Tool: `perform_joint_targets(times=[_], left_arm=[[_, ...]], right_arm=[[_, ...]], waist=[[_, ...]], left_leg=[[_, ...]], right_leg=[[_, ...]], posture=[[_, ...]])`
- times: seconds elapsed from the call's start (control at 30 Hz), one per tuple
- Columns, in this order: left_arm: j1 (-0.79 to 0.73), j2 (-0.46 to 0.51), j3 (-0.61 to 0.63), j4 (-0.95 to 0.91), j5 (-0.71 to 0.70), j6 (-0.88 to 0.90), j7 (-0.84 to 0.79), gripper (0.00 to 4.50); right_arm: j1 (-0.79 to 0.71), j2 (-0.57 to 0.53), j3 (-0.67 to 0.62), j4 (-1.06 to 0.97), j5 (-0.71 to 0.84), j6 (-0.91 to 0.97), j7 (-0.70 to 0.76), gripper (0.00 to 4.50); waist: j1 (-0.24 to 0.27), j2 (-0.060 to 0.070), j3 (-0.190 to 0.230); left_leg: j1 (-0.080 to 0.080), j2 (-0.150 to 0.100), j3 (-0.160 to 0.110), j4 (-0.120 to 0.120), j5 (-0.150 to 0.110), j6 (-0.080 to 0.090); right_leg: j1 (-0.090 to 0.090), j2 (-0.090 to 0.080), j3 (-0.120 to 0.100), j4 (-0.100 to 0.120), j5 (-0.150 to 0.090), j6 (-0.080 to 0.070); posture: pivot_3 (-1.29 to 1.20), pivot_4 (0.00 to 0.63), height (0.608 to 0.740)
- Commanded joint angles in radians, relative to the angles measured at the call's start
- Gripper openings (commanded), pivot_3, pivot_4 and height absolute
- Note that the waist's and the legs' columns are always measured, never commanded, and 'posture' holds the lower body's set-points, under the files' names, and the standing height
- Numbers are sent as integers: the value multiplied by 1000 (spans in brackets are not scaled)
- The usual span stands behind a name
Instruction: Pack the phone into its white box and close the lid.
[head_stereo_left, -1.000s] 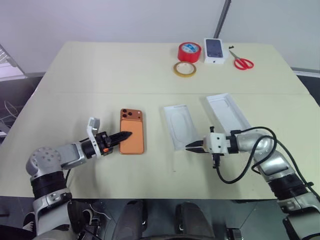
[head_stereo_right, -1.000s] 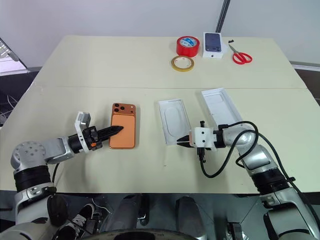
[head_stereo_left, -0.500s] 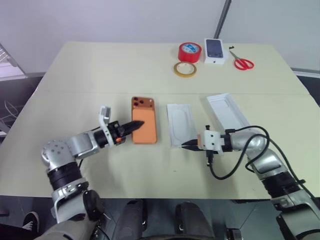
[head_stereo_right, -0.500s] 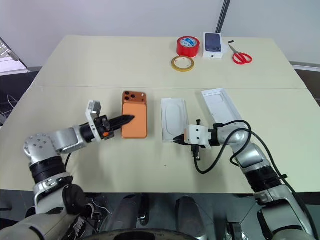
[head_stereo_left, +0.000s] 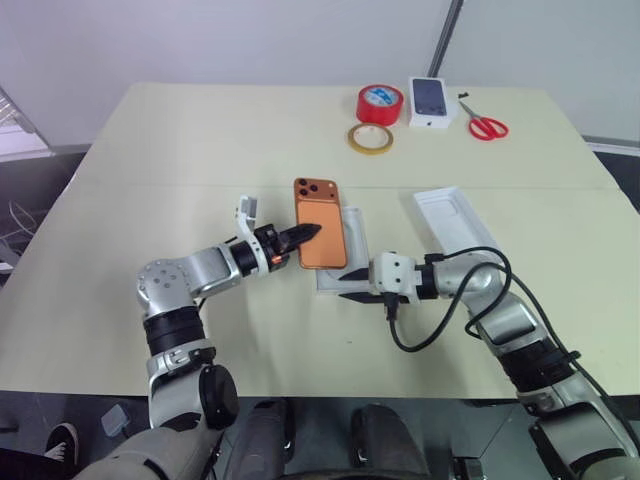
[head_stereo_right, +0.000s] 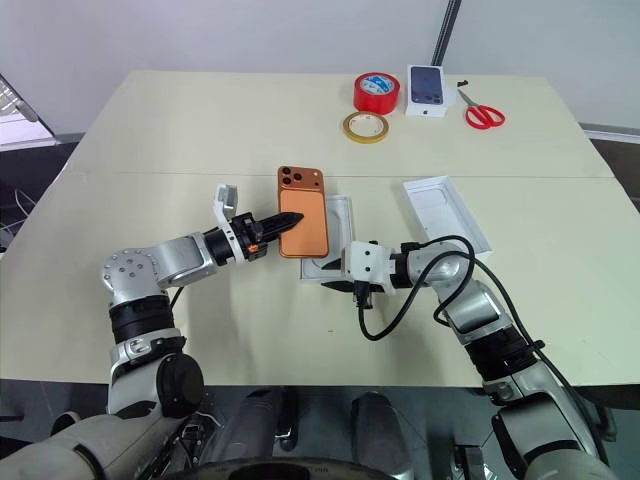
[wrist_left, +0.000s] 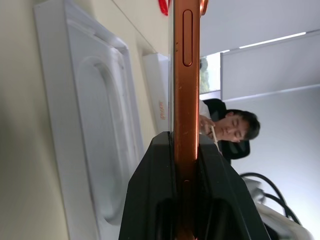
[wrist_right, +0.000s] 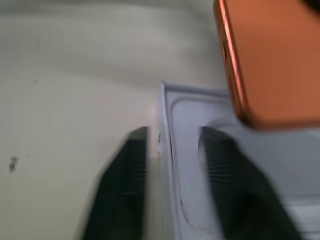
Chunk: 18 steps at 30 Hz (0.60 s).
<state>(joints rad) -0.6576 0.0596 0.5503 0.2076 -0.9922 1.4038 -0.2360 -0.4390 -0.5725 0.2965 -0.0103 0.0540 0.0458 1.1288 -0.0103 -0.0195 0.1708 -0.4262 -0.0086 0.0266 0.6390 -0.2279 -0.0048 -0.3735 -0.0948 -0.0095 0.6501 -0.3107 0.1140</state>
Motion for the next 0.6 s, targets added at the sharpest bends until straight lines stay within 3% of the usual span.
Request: perform_joint_targets(times=[0.03, 0.2, 0.33, 0.6], left_arm=[[6, 13, -47, 5, -4, -33, -55, 0], [8, 25, -89, 28, 0, -48, -84, 0], [16, 14, -142, 39, 20, -60, -88, 0], [2, 13, -158, 57, 37, -80, -76, 0]], right_arm=[[-2, -19, -50, -99, 71, 45, 10, 3504], [17, -94, -150, -172, 181, 172, 34, 3504], [10, -164, -199, -47, 122, 83, 8, 3504], [-45, -159, -221, 121, 71, -44, -66, 3504]], waist=[[0, 0, 0], [6, 0, 0], [17, 0, 0], [20, 0, 0]], left_leg=[[0, 0, 0, 0, 0, 0], [-1, 0, 0, 1, 0, 0], [-1, 0, 0, 3, -2, 2], [-1, 0, 0, 4, -2, 3]], right_leg=[[0, 0, 0, 0, 0, 0], [0, 0, 0, 0, 0, 0], [1, -1, 0, 0, 0, 0], [1, 0, 1, 0, 0, 0]], posture=[[0, 150, 728], [0, 150, 728], [0, 150, 728], [0, 150, 728]])
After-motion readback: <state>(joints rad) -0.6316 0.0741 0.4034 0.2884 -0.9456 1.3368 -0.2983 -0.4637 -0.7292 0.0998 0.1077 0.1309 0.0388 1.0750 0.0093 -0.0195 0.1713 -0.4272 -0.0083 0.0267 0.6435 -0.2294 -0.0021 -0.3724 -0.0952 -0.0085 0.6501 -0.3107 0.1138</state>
